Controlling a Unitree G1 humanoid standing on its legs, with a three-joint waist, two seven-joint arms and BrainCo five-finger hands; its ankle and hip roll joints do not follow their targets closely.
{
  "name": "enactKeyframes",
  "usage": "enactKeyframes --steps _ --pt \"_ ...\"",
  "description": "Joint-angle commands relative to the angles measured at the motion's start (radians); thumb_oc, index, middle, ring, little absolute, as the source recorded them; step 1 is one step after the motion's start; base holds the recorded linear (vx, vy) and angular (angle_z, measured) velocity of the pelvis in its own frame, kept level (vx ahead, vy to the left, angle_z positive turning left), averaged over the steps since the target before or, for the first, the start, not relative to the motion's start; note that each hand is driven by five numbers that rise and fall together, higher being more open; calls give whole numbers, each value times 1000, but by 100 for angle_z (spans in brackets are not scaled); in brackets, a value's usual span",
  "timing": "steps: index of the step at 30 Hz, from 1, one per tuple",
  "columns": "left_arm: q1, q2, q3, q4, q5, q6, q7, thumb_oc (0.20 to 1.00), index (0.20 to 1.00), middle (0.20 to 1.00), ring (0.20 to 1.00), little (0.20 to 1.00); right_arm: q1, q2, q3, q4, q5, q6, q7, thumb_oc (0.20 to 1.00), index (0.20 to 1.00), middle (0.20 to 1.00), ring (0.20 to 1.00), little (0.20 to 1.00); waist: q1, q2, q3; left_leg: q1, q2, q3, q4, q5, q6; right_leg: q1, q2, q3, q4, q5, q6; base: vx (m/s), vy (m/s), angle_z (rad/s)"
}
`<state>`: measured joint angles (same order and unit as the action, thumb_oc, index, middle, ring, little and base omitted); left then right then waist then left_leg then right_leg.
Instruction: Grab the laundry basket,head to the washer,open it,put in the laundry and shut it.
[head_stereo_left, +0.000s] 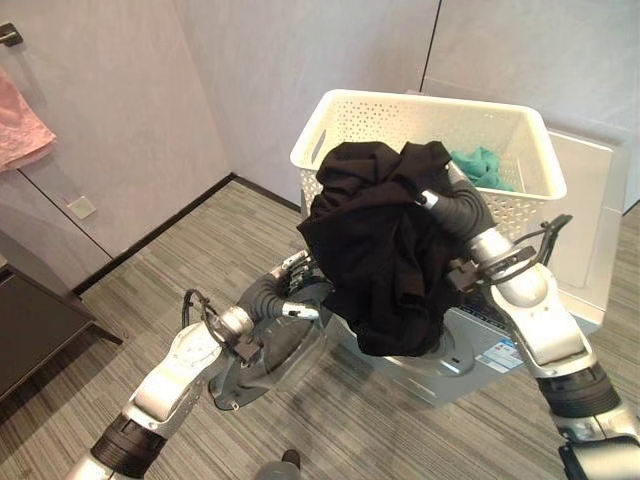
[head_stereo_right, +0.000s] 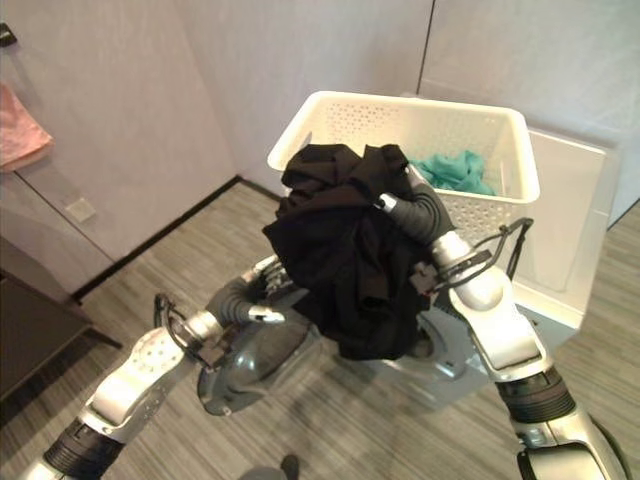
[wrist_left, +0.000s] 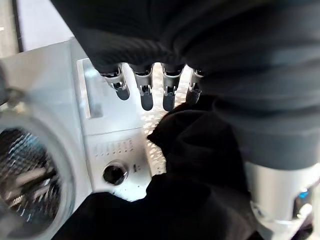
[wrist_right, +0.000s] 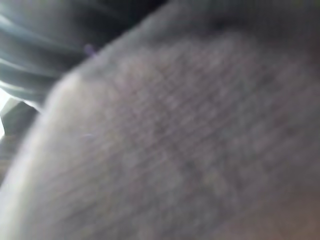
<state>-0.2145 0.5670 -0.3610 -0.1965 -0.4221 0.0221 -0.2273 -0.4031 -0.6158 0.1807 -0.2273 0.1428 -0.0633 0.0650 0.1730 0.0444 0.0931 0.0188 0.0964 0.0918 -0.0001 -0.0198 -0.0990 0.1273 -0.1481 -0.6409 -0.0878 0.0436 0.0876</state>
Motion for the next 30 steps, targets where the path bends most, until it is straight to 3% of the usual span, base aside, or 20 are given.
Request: enactKeyframes --steps 1,10,15,23,24,25,26,27,30 --pt "-165 -21 -30 72 127 -95 51 1000 1000 1000 1000 1000 -58 21 -27 -44 -10 -30 -23 200 200 200 200 200 -15 -30 -51 -62 -3 114 -79 104 11 79 18 16 64 -198 6 0 0 0" --pt "-287 -79 -92 174 171 -87 65 1000 1000 1000 1000 1000 -80 26 -2 -23 -47 -12 -26 200 200 200 200 200 -22 -23 -50 -59 -2 118 -80 103 12 74 17 21 63 -195 10 0 0 0" --pt "-319 -146 -135 239 139 -82 93 1000 1000 1000 1000 1000 -102 47 27 2 -56 -3 -45 200 200 200 200 200 -25 -18 -51 -61 -5 116 -80 104 12 75 15 17 66 -197 9 0 0 0" --pt "-335 -176 -137 276 108 -86 125 1000 1000 1000 1000 1000 -119 64 59 32 -64 5 -57 200 200 200 200 200 -24 -14 -51 -59 -9 113 -80 102 15 77 12 10 69 -197 9 0 0 0" --pt "-334 -175 -137 278 101 -86 125 639 639 639 639 639 -119 65 61 34 -63 5 -57 200 200 200 200 200 -23 -14 -51 -60 -9 113 -80 103 15 77 12 9 69 -198 9 0 0 0" --pt "-333 -174 -135 276 98 -86 126 523 523 523 523 523 -117 65 61 36 -63 6 -56 200 200 200 200 200 -24 -13 -51 -60 -9 112 -80 103 16 77 12 9 69 -198 9 0 0 0" --pt "-332 -172 -131 274 92 -87 130 464 464 464 464 464 -115 64 62 37 -63 7 -55 200 200 200 200 200 -23 -13 -52 -60 -10 112 -80 103 16 77 12 8 70 -198 9 0 0 0" --pt "-328 -171 -128 270 84 -87 128 200 200 200 200 200 -112 63 63 39 -62 8 -54 200 200 200 200 200 -22 -13 -53 -60 -10 112 -80 102 17 77 11 7 71 -199 8 0 0 0" --pt "-332 -165 -122 268 77 -93 137 200 200 200 200 200 -111 59 63 41 -58 8 -53 200 200 200 200 200 -22 -12 -54 -58 -11 112 -80 101 17 78 11 4 73 -199 6 0 0 0"
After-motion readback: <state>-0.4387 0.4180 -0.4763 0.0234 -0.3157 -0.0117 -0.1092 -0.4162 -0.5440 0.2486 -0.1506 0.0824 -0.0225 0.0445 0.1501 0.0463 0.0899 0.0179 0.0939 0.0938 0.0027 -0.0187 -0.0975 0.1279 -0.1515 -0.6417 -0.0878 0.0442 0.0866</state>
